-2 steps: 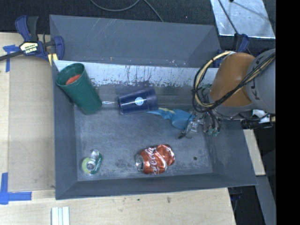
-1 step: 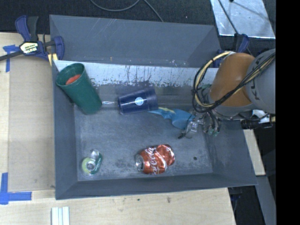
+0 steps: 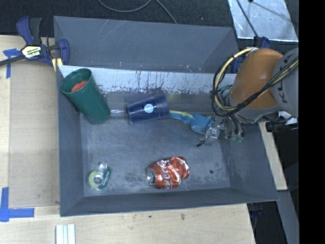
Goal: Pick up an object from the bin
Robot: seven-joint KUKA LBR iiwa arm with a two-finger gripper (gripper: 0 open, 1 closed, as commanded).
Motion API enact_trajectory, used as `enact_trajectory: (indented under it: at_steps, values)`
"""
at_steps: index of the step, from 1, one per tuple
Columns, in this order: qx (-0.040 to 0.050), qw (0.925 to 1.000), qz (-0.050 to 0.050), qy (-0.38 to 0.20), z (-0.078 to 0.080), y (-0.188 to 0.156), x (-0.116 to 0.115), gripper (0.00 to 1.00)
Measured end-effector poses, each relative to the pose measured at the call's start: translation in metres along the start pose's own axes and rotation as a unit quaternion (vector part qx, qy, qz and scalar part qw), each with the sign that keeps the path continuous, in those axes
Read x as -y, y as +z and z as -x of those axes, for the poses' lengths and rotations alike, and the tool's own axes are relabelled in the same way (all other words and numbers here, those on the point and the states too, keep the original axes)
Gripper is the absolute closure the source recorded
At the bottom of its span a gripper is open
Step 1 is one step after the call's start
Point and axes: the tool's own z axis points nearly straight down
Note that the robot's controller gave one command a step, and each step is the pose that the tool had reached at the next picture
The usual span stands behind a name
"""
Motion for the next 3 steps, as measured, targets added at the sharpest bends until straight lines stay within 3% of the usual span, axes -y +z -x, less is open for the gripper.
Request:
enact_trajectory:
  at_steps: [1,2,3]
  values:
    - [0.0012,0.9986,0.001,-0.053,0.008,-0.052,0.006,1.00]
    - [0.0029,0.9980,0.000,-0.063,0.009,-0.094,0.009,1.00]
    - [0.0023,1.0000,0.001,-0.007,0.009,-0.134,0.008,1.00]
